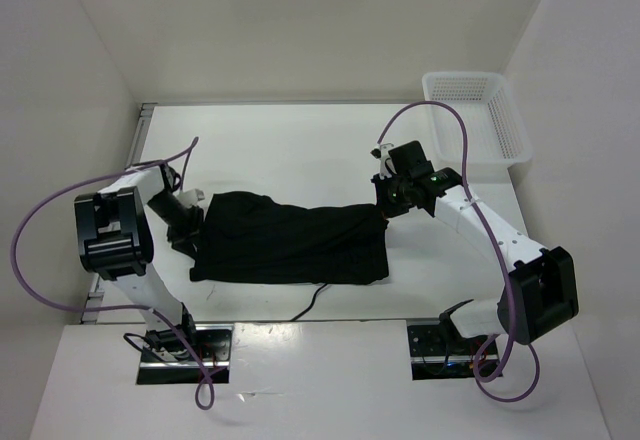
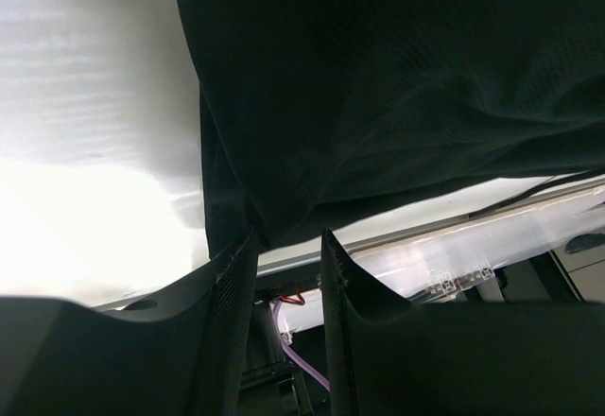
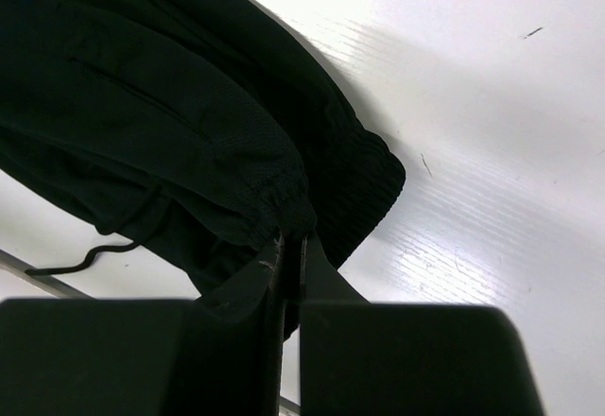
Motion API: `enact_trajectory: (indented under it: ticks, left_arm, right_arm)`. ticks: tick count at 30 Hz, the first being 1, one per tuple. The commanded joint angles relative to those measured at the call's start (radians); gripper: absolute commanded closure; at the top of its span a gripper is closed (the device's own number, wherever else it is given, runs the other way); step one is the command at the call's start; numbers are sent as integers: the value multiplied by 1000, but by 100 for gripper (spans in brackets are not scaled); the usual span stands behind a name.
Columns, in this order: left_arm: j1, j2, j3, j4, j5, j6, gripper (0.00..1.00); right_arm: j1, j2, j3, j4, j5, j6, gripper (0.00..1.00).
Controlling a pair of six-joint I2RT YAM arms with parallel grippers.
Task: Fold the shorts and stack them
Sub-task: Fold the shorts
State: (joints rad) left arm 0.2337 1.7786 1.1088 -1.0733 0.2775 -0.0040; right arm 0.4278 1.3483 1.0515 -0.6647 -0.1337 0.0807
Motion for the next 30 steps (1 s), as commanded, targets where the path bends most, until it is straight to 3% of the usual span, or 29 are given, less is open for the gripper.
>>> enact_trajectory:
  ticks: [1, 28, 30]
  left_arm:
    - [6, 18, 0, 1, 15, 4, 60]
    - [-34, 82, 79, -8, 97, 4, 60]
    - [-34, 82, 79, 10, 86, 4, 68]
  right_arm:
    - [9, -41, -10, 25, 22, -4, 100]
    - [9, -23, -10, 25, 31, -13, 100]
    - [9, -32, -10, 25, 40, -13, 100]
